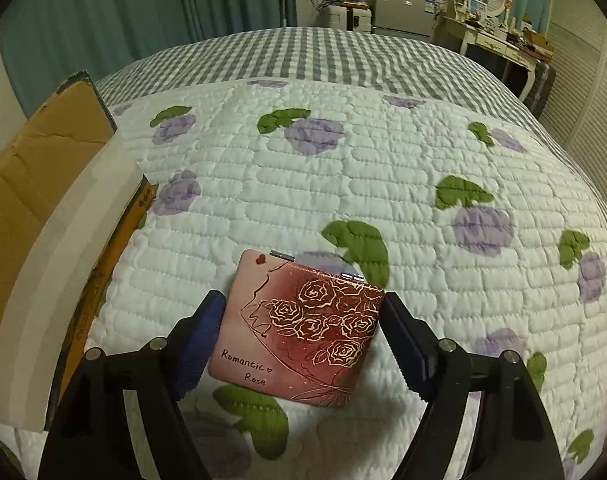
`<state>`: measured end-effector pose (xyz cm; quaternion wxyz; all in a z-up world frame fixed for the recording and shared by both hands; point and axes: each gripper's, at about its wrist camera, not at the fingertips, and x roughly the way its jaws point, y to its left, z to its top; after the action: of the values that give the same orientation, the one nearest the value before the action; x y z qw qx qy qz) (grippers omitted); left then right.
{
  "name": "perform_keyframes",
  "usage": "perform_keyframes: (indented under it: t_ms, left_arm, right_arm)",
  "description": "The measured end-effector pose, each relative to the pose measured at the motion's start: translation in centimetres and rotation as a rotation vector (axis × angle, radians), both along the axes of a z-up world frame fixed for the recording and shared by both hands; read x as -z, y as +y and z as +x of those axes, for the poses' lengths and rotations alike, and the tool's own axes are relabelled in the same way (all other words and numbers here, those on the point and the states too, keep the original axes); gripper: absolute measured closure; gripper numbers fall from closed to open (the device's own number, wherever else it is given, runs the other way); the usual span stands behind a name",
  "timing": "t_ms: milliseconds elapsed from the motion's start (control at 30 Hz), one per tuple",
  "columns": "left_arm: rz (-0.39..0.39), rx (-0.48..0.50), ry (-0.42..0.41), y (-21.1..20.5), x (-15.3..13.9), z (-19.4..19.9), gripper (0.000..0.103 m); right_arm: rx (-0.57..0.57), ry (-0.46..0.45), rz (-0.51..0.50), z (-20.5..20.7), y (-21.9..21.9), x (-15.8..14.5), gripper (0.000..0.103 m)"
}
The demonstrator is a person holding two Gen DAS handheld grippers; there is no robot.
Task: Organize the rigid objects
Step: 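Grasp the pink rose-patterned case with the right gripper, then carry the pink case over the box and release it inside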
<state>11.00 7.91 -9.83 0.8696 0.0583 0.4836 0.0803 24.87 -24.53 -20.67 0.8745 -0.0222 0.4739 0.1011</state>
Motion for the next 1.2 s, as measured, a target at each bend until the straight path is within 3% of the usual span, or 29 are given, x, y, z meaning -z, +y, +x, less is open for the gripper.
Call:
perform_keyframes:
  t_ms: [533, 733, 1000, 1200]
  left_arm:
    - [-0.018, 0.011, 0.000, -0.2, -0.2, 0.1, 0.092]
    - [-0.021, 0.010, -0.001, -0.1, -0.3, 0.1, 0.092]
    - [-0.021, 0.012, -0.001, -0.1, -0.3, 0.2, 0.092]
    - [-0.028, 0.016, -0.004, -0.1, -0.2, 0.3, 0.092]
  right_arm:
    - [-0.005, -0.117, 0.002, -4.8, -0.4, -5.8, 0.028]
    - [-0.049, -0.182, 0.000, -6.4, 0.2, -10.0, 0.028]
    - [-0.180, -0.317, 0.033, -7.2, 5.3, -17.8, 0.028]
    - [-0.289, -0.356, 0.051, -6.7, 11.0, -20.2, 0.028]
